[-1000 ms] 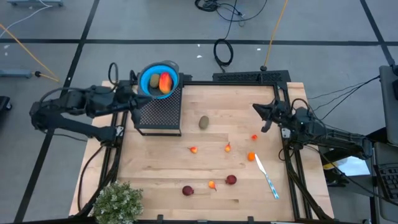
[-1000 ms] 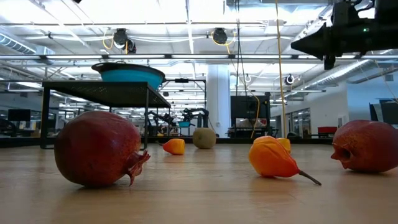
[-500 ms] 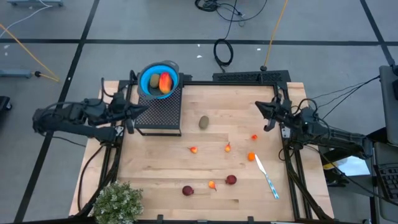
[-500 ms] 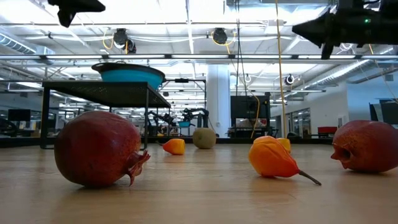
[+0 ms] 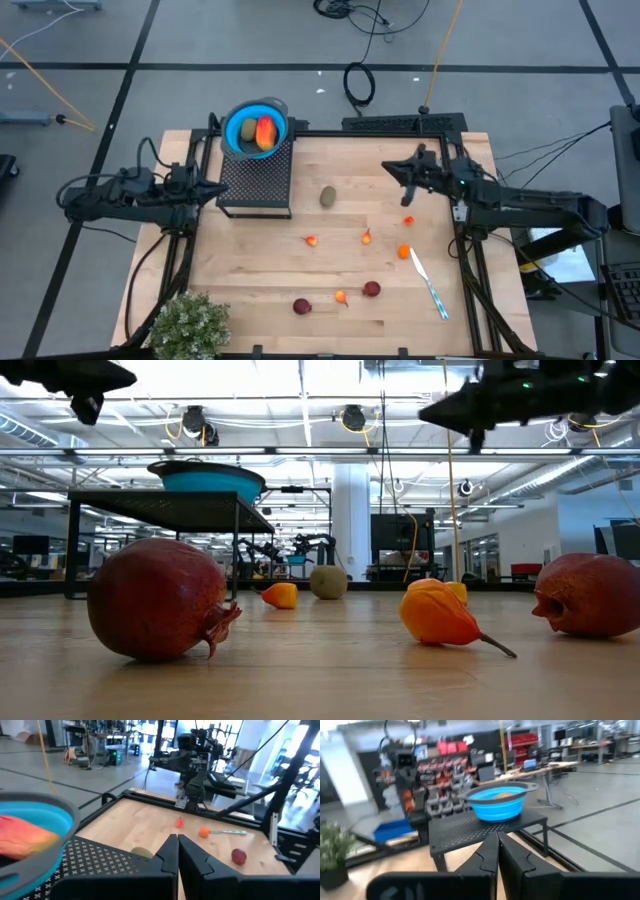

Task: Pick & Place Fruit
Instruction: Put the kiwi into the blue strainer bowl on the shelf

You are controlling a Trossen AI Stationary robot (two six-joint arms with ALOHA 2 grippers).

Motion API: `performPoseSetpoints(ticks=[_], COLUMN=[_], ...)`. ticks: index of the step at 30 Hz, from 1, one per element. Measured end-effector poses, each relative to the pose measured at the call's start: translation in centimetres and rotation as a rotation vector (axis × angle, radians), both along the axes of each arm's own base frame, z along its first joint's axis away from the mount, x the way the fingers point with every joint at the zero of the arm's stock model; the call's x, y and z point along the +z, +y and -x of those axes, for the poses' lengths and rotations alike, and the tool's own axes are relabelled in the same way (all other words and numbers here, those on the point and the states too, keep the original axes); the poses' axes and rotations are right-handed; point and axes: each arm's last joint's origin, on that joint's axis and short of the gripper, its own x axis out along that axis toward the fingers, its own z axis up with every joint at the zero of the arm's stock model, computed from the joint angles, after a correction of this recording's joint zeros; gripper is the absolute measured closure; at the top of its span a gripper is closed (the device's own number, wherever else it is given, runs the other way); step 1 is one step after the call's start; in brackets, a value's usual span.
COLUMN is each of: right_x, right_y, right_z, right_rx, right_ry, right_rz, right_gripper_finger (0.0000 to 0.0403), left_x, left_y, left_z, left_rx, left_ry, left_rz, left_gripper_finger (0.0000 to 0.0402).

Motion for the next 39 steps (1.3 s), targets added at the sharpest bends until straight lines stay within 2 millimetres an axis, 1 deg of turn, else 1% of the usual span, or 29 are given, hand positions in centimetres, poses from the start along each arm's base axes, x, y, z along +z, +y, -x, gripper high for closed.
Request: performPoseSetpoints(ticks=[5,8,12,15,19,23,26,30,35,39], right_x=[1.8,2.3,2.0,1.6,0.8,0.2,-0.4,-1.5,-3.1,-4.5], right_y=[-0.5,-0.6,-0.9,-1.0,-1.0,-1.0,-0.8,-0.9,-1.1,-1.2], right_z=[-3.4,-5.5,-8.3,-10.3,-13.0,-15.2,-16.5,-17.5,-18.1,-18.6], right_rx=[0.119,0.143,0.173,0.198,0.239,0.280,0.306,0.325,0.342,0.378], right_ry=[0.080,0.154,0.293,0.392,0.511,0.593,0.631,0.659,0.709,0.759], right_rz=[0.104,0.134,0.130,0.127,0.144,0.192,0.221,0.249,0.278,0.352], right_gripper_finger=[0.0403,0.0403,0.0401,0.0389,0.0358,0.0318,0.0285,0.0239,0.0185,0.0153], left_x=[-1.3,-1.8,-2.7,-2.9,-3.3,-3.3,-3.3,-3.3,-3.3,-3.3], left_y=[0.1,0.1,0.1,0.0,0.0,0.0,0.0,0.0,0.0,0.0], left_z=[1.0,1.3,1.0,0.9,0.7,0.7,0.7,0.7,0.7,0.7], left_rx=[-0.001,-0.002,-0.004,-0.021,-0.023,-0.023,-0.023,-0.023,-0.022,-0.021], left_ry=[-0.048,-0.065,-0.044,-0.041,-0.024,-0.025,-0.027,-0.026,-0.029,-0.032], left_rz=[0.001,-0.010,-0.030,-0.038,-0.029,-0.029,-0.026,-0.025,-0.006,0.010], left_gripper_finger=[0.0386,0.0388,0.0400,0.0394,0.0385,0.0394,0.0399,0.0388,0.0381,0.0389])
